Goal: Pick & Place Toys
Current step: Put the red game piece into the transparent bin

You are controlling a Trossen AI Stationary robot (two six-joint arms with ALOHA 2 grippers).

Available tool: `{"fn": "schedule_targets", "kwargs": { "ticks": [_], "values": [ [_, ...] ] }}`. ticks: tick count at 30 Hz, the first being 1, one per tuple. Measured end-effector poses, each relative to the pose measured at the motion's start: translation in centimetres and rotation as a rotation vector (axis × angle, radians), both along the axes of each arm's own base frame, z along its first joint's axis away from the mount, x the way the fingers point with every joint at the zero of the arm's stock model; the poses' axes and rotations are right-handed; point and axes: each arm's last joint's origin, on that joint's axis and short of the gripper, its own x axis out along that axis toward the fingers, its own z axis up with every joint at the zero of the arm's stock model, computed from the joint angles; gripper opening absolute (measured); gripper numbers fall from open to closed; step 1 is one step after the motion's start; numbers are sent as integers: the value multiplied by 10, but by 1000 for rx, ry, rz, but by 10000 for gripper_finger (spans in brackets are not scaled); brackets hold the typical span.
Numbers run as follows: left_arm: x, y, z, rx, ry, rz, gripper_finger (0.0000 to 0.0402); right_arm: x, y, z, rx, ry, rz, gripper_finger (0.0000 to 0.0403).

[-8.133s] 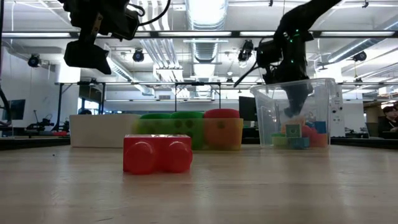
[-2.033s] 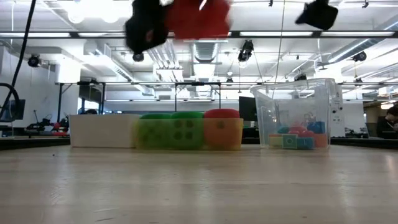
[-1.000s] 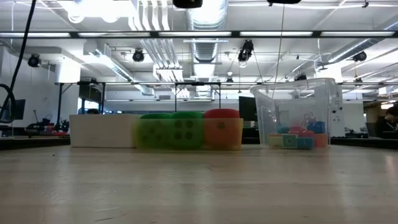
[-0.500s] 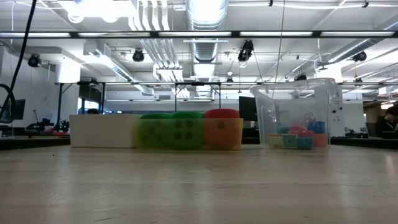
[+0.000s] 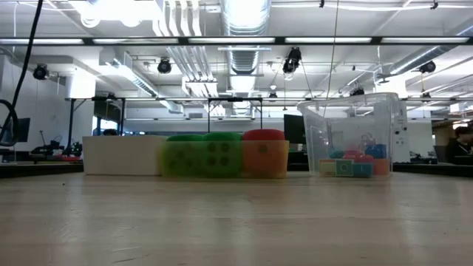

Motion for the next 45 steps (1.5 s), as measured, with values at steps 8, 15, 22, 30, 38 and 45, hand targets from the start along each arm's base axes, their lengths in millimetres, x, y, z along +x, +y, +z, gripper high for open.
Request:
{"fn": "schedule_targets", "kwargs": {
  "ticks": [8,15,22,30,38,45],
  "values": [
    [0,-1,2,-25,-14,-33,310,-1,0,1,-6,-15,12,156],
    [0,-2,4,-30,-27,-56,388,-4,-1,5,-13,-31,17,156],
    [-1,1,5,-77,-6,-43,367,-11,-3,12,-10,-57,16,156],
    [-15,14,22,-65,10,-18,367,-13,-6,12,-6,-45,3,156],
    [-47,32,40,97,83,21,367,-12,-26,19,6,-56,-88,156],
    [-78,43,61,253,53,18,367,-16,-64,33,-48,-44,-222,156]
  ]
}}
